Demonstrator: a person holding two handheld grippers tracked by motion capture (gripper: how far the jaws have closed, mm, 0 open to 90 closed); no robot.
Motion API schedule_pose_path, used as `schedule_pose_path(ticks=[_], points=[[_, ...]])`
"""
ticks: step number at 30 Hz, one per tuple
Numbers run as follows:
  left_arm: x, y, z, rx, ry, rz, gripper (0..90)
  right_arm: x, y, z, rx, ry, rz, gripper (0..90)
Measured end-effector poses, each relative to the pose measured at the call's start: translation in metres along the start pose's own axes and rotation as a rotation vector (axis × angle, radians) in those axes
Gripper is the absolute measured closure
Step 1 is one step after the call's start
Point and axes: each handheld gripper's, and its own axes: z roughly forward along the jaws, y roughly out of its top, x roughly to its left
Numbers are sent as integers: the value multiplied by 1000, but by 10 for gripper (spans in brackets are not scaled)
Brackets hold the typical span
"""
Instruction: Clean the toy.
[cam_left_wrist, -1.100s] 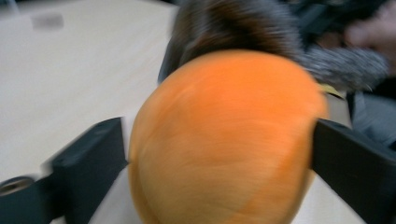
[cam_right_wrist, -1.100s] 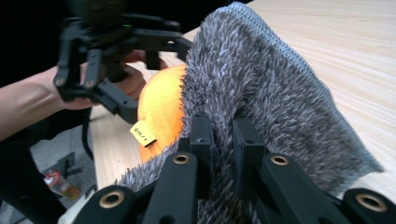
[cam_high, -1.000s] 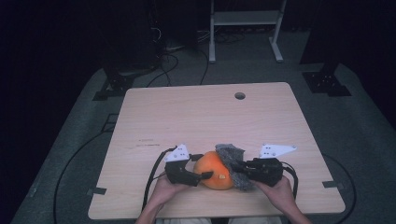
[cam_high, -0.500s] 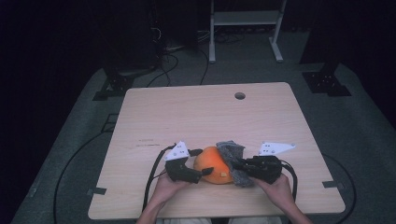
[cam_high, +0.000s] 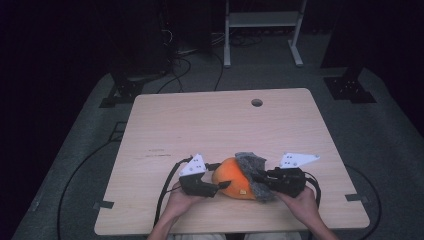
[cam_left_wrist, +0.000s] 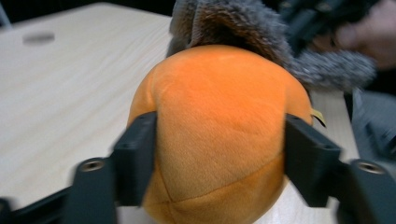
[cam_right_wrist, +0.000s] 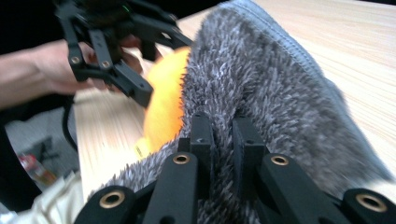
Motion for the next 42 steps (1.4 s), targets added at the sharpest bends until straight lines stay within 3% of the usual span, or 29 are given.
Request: schedule_pose_path(ticks=[1, 2, 5, 6, 7, 8, 9, 10, 11, 12, 16, 17, 19, 21, 22, 24, 26, 27, 28, 32, 33, 34, 35, 36, 38, 39, 40, 41, 42], points=[[0, 0, 0, 0, 0, 0, 403, 0, 0, 0, 0, 0, 0, 803], [-3, 2, 0, 5, 3, 46, 421, 0, 4, -5, -17, -9, 16, 803], [-5, 3, 0, 9, 0, 66, 399, 7, 12, -5, -51, 4, -6, 803], [-5, 3, 1, 9, 2, 52, 294, 14, 17, 5, -48, 17, -35, 803], [-2, 2, 1, 9, 12, 9, 294, 14, 17, 5, -48, 17, -35, 803], [2, 2, 1, 12, 12, -51, 129, 14, 14, 13, -41, 29, -29, 803], [6, 0, 1, 0, -9, -110, 129, 14, 14, 13, -41, 29, -29, 803], [9, -1, 1, -11, -35, -122, 266, 9, 6, 14, -37, 41, -12, 803], [8, -2, 0, -5, -26, -97, 266, 9, 6, 14, -37, 41, -12, 803], [3, -1, 0, -3, -23, -47, 365, 5, 2, 8, -13, 27, -18, 803], [-1, 0, -1, 9, -14, 10, 422, -4, -1, -4, 14, -28, 10, 803], [-3, 1, 0, 12, -15, 38, 434, -6, 1, -10, -29, -28, 46, 803], [-5, 2, 0, 10, -21, 65, 432, -4, 3, -10, -46, -13, 48, 802], [-5, 2, 0, -3, -12, 41, 330, 5, 11, -1, -41, 10, 8, 802], [-1, 2, 1, 2, -9, -30, 243, 8, 12, 3, -34, 7, -9, 802], [6, 0, 0, 7, -34, -101, 182, 8, 10, 9, -38, 23, -12, 802], [4, -3, -2, 30, -17, -61, 327, 0, -1, 7, -21, 14, 16, 802], [3, -4, -3, 36, -18, -48, 327, 0, -1, 7, -21, 14, 16, 802], [2, -6, -4, 46, -15, -41, 352, -9, -14, 0, 13, -20, 69, 801], [3, -7, -6, 52, -18, -58, 348, -10, -18, -8, 34, -29, 87, 802], [4, -7, -6, 52, -22, -69, 331, -7, -16, -10, 14, -12, 85, 801], [6, -7, -5, 56, -25, -98, 229, 4, -8, -8, -18, 26, 51, 800], [6, -7, -5, 56, -25, -98, 169, 4, -8, -8, -18, 26, 51, 800], [9, -7, -3, 79, -22, -140, 116, 9, -6, -1, -1, 28, 23, 799], [10, -9, -3, 87, -47, -149, 228, 6, -10, 4, 5, 24, 37, 800], [10, -9, -4, 85, -49, -139, 228, 6, -10, 4, 5, 24, 37, 800], [7, -10, -6, 83, -36, -108, 342, -5, -16, 1, 28, -2, 74, 801], [6, -9, -6, 82, -31, -97, 342, -5, -16, 1, 28, -2, 74, 801], [5, -9, -6, 77, -19, -84, 413, -14, -21, -4, 59, -50, 108, 801]])
